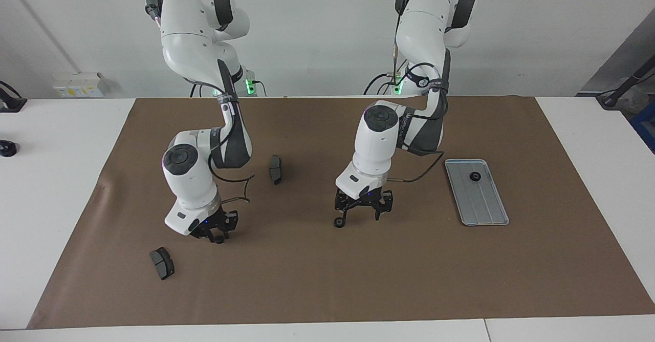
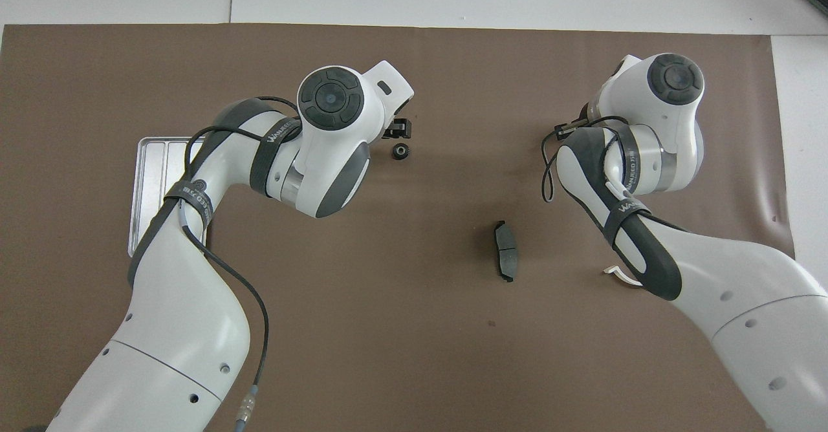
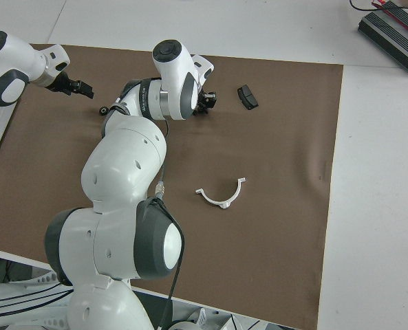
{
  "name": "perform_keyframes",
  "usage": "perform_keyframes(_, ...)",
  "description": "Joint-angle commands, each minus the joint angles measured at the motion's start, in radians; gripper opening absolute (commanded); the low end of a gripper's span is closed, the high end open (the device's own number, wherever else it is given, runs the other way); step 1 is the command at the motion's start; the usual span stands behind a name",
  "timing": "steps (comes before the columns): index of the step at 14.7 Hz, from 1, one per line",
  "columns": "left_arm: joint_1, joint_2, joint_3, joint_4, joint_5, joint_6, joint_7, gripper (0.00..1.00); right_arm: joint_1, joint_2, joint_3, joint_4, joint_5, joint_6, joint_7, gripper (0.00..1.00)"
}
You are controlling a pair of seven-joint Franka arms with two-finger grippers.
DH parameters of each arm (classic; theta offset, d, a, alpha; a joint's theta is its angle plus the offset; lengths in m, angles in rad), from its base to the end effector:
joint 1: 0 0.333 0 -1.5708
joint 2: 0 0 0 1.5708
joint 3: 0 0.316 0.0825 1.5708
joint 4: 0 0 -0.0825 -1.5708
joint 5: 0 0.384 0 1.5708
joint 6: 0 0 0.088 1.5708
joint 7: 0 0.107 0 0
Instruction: Pick bearing gear from pile to tray
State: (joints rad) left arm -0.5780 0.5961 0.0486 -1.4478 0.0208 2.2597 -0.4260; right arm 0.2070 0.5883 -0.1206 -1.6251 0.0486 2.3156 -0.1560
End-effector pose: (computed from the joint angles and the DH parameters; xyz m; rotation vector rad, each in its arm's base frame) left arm 0.6302 -0.3761 0.3614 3.0576 -0.1932 0.3264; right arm 0.6957 0.0725 0.2909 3.0839 0.3641 0.1644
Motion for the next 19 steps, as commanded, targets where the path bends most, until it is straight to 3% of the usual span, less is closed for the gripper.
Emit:
perform_keyframes(1, -0.052, 0.069, 0.020, 0.015, 0.022, 0.038, -0.077, 0.96, -0.018, 0.001, 0.012, -0.012, 0.017, 0.027, -0.022, 0.00)
perform_keyframes(6, -0.068, 0.109, 0.020, 0.023, 0.024, 0.090, -0.102, 0.96, 0.000, -0.013, 0.012, -0.004, 0.016, 0.021, 0.078, 0.00)
perform_keyframes(9, -0.083, 0.114, 0.019, 0.018, 0.025, 0.109, -0.103, 0.92, 0.002, -0.073, 0.012, -0.004, 0.016, -0.031, 0.203, 0.00)
perform_keyframes(11, -0.086, 0.113, 0.019, 0.012, 0.025, 0.123, -0.112, 0.80, 0.005, -0.129, 0.012, -0.004, 0.016, -0.089, 0.269, 0.00)
perform_keyframes(13, -0.086, 0.113, 0.019, 0.012, 0.025, 0.124, -0.114, 0.57, 0.014, -0.182, 0.012, -0.004, 0.016, -0.157, 0.326, 0.00)
perform_keyframes(16, -0.086, 0.105, 0.020, -0.005, 0.048, 0.109, -0.114, 0.46, 0.017, -0.228, 0.012, -0.006, 0.016, -0.220, 0.349, 0.00)
perform_keyframes(19, -0.080, 0.068, 0.025, -0.034, 0.051, 0.060, -0.114, 0.12, 0.035, -0.231, 0.013, -0.003, 0.014, -0.229, 0.392, 0.00)
